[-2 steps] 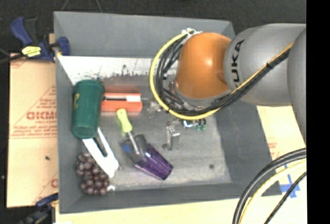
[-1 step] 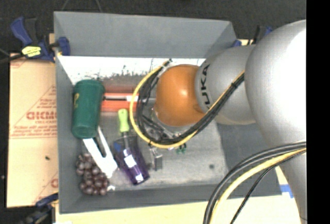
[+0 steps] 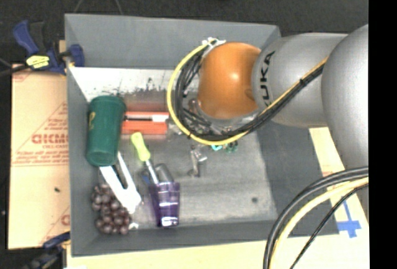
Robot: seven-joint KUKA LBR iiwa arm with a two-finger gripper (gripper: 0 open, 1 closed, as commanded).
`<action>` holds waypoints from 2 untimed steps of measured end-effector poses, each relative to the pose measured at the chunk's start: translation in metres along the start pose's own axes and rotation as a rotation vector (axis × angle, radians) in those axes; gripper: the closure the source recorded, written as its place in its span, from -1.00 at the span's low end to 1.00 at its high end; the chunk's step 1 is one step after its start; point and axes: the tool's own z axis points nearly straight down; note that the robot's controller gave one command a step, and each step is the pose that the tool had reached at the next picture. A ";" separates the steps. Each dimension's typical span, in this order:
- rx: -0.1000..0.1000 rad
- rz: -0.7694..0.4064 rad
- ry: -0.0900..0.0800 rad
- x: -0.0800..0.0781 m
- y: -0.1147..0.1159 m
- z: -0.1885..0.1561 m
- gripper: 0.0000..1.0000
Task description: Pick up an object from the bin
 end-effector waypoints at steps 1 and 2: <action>-0.003 0.000 0.005 0.002 0.002 0.002 -1.00; -0.006 -0.066 0.005 0.022 0.058 0.045 -1.00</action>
Offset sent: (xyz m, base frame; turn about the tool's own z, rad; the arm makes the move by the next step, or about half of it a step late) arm -0.0398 0.0438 -0.0444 -0.0622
